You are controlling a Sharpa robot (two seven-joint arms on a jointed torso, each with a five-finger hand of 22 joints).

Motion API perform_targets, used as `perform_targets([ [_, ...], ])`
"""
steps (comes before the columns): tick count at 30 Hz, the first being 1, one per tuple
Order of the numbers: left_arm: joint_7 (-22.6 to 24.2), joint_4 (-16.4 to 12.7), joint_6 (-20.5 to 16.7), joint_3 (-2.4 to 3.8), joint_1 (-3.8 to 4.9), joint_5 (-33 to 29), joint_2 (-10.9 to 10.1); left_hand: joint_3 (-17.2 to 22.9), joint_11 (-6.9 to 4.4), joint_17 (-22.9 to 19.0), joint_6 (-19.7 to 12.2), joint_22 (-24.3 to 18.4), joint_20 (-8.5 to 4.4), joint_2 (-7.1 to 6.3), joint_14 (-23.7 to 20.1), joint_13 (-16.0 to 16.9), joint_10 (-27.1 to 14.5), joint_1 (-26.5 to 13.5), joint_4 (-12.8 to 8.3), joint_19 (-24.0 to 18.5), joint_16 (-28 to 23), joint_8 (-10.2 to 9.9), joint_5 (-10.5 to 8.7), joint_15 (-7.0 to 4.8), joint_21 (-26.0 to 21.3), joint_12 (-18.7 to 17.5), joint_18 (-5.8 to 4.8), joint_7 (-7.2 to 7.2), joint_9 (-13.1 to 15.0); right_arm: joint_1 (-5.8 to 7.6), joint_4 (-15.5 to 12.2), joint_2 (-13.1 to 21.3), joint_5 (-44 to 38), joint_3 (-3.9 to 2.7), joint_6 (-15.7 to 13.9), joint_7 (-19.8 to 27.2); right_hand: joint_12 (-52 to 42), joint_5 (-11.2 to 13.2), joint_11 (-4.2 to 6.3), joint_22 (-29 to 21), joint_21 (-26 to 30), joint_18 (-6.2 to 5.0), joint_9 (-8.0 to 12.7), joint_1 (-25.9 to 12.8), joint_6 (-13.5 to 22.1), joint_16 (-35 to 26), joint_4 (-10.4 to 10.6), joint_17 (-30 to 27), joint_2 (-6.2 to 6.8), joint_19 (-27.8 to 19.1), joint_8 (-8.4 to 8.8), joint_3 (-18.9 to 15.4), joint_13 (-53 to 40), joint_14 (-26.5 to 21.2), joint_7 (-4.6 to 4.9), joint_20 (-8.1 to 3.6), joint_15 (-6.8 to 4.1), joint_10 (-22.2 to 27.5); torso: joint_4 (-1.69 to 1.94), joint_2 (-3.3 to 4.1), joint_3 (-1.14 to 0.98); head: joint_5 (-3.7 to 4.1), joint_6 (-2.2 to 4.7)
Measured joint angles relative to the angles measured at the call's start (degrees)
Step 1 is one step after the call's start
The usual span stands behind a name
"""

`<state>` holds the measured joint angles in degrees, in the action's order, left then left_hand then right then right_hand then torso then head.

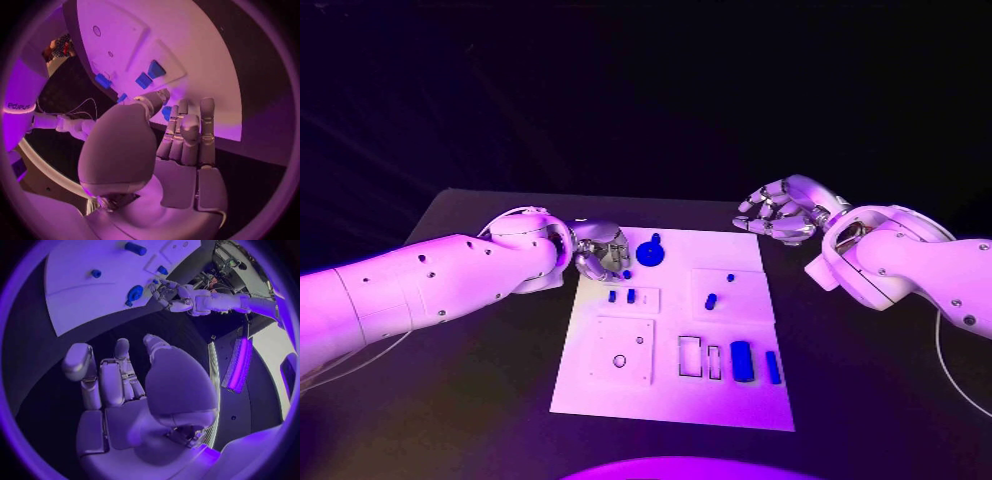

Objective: Assemble the parts on the task board

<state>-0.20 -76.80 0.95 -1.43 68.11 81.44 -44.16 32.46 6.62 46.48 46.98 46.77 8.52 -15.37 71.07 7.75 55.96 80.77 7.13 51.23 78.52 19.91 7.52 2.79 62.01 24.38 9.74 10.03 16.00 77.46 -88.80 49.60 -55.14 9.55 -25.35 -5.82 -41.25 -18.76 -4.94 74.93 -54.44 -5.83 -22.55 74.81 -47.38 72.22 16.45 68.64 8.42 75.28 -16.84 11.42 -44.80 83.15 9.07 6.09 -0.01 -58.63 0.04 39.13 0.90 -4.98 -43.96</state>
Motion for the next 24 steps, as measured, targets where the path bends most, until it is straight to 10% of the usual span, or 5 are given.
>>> perform_targets([
  [7,-0.3,-0.2,-0.6,0.47,0.00,-1.4,-2.2,0.2,0.25,-1.9,0.6,-0.6,0.33,0.77,-0.9,-0.2,-0.9,0.9,-0.5,-0.4,-0.6,0.6,0.00,0.09,-0.6,-0.9,0.00,0.14,0.5,-0.44,0.1,0.3,-1.9,0.10,2.7,0.2,17.2,7.9,-0.13,0.0,2.4,-0.36,0.7,10.9,-0.8,-1.8,-0.8,-1.5,3.73,0.3,-0.46,9.3,17.0,-0.1,0.04,0.42,0.44,0.9,-0.05,-0.04,0.00,0.26,0.12],
  [12,0.2,-0.1,-2.5,0.64,0.03,-6.3,-4.3,2.4,0.13,-14.3,2.8,-1.8,-0.05,1.55,-8.5,-0.1,0.0,2.8,-2.7,-3.0,-7.0,2.5,0.00,-0.11,-2.0,-1.1,0.00,0.15,1.5,-1.67,-0.6,0.7,-8.1,0.17,5.2,0.3,22.4,10.0,-0.07,0.0,4.1,-0.37,1.3,12.8,-3.8,-2.6,-1.9,-3.0,5.28,-0.3,-0.46,13.6,22.9,-1.0,-0.14,0.28,0.44,-1.0,-0.11,-0.09,-0.03,1.02,0.37],
  [24,11.0,-2.5,-9.1,0.71,0.04,-42.3,-7.7,3.2,0.34,-20.4,4.6,-2.5,0.26,2.71,-11.5,-1.3,1.8,1.4,-4.4,-5.8,-15.7,1.1,0.00,0.30,-4.1,-5.1,-0.01,0.81,1.4,-4.91,-0.6,0.3,-28.6,0.24,8.3,-0.8,26.7,10.7,-0.38,0.0,2.0,-0.36,1.8,11.5,-5.4,-1.7,-2.4,-2.5,6.64,0.1,-0.11,16.4,28.3,-1.2,-0.35,0.42,0.62,-1.7,-0.01,-0.03,0.09,2.35,1.08],
])
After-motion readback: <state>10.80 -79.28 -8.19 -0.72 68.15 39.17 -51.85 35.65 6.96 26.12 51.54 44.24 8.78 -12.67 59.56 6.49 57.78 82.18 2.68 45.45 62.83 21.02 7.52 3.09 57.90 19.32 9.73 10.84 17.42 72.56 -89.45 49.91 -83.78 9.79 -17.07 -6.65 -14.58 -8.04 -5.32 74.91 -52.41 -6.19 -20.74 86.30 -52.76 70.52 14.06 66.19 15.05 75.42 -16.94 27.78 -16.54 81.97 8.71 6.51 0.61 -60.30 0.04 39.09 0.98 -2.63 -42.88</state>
